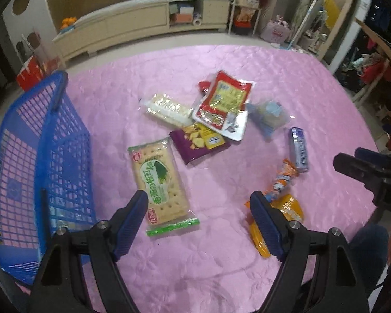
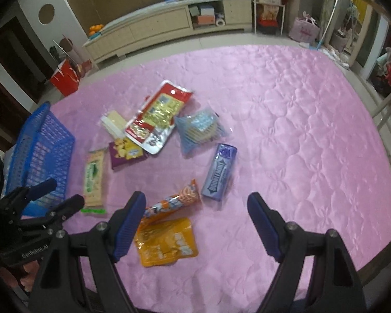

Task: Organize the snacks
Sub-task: 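Grasp the green-labelled cracker pack with the left gripper while the right grasps the purple gum box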

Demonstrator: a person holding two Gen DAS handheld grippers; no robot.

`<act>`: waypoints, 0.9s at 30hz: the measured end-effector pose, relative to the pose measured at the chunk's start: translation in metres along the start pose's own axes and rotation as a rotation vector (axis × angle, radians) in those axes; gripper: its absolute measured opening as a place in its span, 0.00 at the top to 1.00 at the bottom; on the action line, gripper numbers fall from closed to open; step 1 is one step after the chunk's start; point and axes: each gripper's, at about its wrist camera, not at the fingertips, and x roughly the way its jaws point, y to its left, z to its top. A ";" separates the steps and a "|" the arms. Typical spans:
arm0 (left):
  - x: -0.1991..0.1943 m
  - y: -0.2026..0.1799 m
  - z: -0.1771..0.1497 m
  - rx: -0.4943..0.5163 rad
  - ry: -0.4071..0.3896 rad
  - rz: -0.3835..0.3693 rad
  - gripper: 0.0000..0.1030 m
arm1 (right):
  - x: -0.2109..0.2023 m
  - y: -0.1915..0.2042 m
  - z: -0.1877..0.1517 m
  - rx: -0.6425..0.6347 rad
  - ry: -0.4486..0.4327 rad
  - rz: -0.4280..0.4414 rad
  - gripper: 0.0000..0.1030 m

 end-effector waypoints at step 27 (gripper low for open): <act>0.106 0.054 0.015 -0.129 0.141 0.086 0.26 | 0.095 -0.017 0.020 0.015 0.142 -0.090 0.21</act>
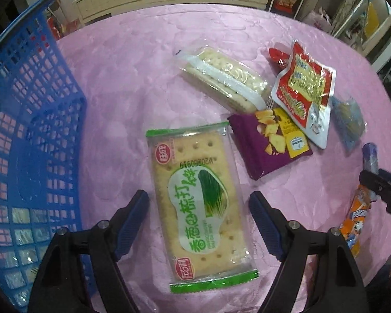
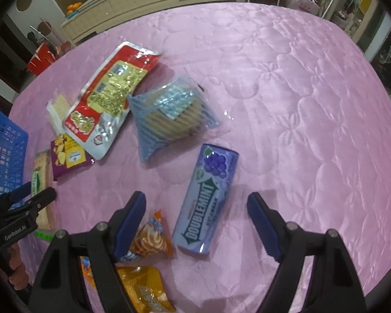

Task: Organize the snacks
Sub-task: 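Grasp the green-labelled cracker pack with the left gripper while the right grasps the purple gum box, then carry the cracker pack and gum box with both grippers over the basket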

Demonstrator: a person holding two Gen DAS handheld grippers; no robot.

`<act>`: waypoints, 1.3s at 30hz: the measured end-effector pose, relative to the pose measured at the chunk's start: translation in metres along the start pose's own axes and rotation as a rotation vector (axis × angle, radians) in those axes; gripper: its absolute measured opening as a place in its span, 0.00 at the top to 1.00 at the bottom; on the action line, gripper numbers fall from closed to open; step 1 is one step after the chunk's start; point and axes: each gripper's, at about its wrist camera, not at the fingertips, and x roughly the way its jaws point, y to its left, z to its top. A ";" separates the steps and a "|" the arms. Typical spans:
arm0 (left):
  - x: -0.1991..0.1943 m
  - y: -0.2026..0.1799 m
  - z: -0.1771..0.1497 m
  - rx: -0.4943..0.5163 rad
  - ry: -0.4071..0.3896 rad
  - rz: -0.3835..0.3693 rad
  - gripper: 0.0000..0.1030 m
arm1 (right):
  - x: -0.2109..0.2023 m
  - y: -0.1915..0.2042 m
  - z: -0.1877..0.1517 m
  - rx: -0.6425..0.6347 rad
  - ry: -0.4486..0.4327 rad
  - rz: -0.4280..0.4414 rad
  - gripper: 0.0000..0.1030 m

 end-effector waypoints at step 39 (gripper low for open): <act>-0.218 0.048 -0.044 0.069 -0.364 -0.098 0.48 | -0.164 0.163 -0.032 -0.296 -0.310 0.143 0.63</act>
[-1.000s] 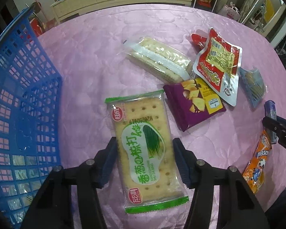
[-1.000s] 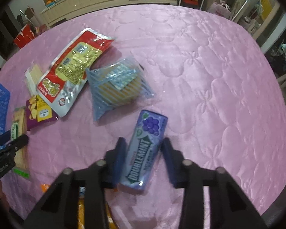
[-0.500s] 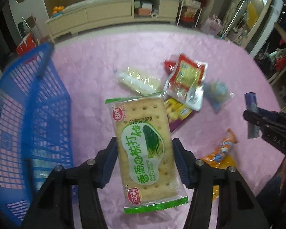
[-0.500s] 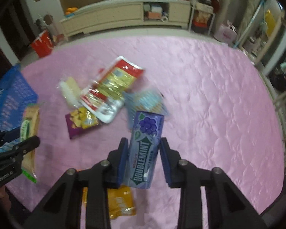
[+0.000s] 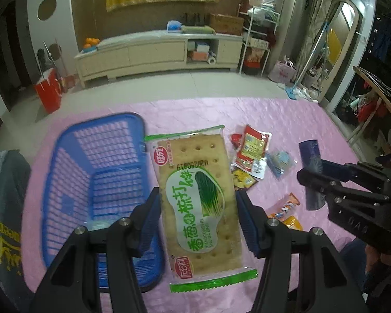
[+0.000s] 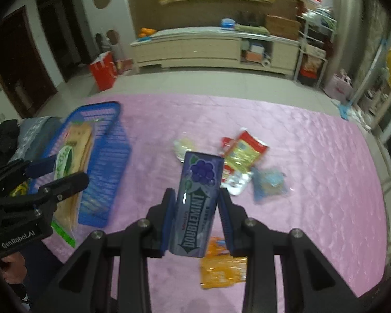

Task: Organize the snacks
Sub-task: 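Carry the cracker pack and gum box with both grippers over the basket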

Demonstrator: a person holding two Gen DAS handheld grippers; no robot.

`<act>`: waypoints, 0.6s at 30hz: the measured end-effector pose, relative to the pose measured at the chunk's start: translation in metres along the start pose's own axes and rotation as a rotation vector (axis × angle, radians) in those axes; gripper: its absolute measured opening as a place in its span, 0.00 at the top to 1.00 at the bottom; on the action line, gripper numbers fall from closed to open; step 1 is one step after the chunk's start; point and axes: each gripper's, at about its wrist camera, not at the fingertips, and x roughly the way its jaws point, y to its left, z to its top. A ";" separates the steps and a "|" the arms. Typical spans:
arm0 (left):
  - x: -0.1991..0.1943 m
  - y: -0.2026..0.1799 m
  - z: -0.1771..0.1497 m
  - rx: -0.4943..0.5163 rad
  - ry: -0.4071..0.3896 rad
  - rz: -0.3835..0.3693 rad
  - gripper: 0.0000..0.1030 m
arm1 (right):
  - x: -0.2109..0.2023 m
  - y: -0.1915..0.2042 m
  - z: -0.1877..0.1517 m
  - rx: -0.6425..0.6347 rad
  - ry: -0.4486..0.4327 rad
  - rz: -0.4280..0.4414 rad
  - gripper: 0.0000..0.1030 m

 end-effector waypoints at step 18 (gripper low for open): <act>-0.015 0.119 -0.008 -0.067 0.010 0.092 0.48 | 0.048 0.115 0.030 -0.123 0.048 0.175 0.63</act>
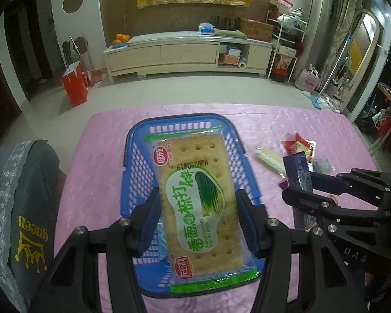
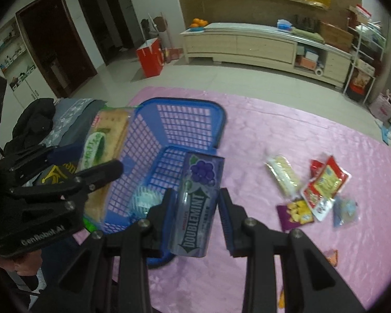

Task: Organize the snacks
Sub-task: 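Carry the cracker pack and gum box with both grippers over the basket, then open both grippers to drop the cracker pack and gum box into the basket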

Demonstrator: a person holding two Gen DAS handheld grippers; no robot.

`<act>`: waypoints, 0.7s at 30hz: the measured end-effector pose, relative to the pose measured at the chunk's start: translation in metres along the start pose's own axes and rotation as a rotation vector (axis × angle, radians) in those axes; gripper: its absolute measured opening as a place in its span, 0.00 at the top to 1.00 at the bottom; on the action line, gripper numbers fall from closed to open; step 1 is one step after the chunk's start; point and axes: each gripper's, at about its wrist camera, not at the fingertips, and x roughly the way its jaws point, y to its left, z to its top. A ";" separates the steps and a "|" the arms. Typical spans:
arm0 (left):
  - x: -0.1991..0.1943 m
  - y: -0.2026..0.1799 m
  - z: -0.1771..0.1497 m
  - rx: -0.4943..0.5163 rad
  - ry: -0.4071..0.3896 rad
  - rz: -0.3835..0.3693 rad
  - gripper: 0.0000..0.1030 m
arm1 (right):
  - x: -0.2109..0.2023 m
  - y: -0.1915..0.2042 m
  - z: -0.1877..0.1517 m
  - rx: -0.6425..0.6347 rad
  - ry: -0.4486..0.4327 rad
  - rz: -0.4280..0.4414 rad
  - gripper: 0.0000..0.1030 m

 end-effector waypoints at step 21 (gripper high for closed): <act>0.076 0.012 0.016 0.016 0.080 -0.053 0.24 | 0.040 -0.013 0.029 0.032 0.049 -0.030 0.63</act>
